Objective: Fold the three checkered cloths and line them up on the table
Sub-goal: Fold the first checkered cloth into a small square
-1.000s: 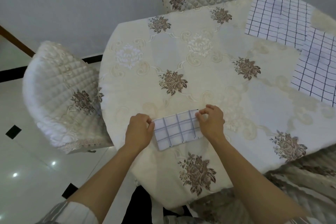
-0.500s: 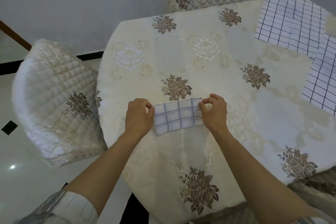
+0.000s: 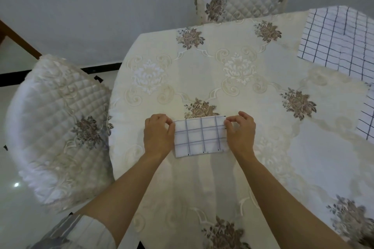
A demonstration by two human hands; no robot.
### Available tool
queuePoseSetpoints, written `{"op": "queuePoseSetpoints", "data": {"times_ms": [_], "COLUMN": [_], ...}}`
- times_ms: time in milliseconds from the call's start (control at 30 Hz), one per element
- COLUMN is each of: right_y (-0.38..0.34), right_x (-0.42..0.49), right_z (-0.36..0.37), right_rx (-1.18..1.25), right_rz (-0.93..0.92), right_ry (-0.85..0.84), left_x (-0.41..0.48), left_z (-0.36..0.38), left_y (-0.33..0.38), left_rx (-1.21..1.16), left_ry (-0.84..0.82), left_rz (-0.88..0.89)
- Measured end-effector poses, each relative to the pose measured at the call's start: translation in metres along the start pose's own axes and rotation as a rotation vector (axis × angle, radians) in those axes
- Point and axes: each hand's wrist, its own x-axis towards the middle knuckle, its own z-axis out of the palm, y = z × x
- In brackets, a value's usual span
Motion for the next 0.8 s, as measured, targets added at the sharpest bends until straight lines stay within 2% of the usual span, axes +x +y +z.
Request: {"op": "queuePoseSetpoints", "data": {"times_ms": [267, 400, 533, 633, 733, 800], "right_y": [-0.003, -0.002, 0.000, -0.004, -0.007, -0.006], "right_x": [0.010, 0.006, -0.018, -0.032, -0.036, -0.034], "right_z": [0.004, 0.002, 0.011, 0.027, 0.041, 0.044], "right_rx": [0.024, -0.073, -0.269, -0.461, -0.553, -0.584], "right_rz": [-0.020, -0.035, -0.293, -0.374, -0.411, -0.364], "right_ry": [0.016, -0.012, -0.132, -0.278, -0.355, -0.392], "left_x": [0.007, 0.007, -0.008, -0.020, -0.023, -0.022], "left_z": [0.005, -0.001, 0.000, 0.012, 0.021, 0.018], "left_y": [-0.002, -0.001, -0.003, -0.006, -0.015, -0.019], "left_rx": [-0.078, 0.061, 0.364, 0.518, 0.592, 0.621], "left_ry": [0.046, 0.030, -0.080, -0.185, -0.239, -0.279], "left_rz": [-0.024, -0.115, 0.144, 0.300, 0.314, 0.265]}}
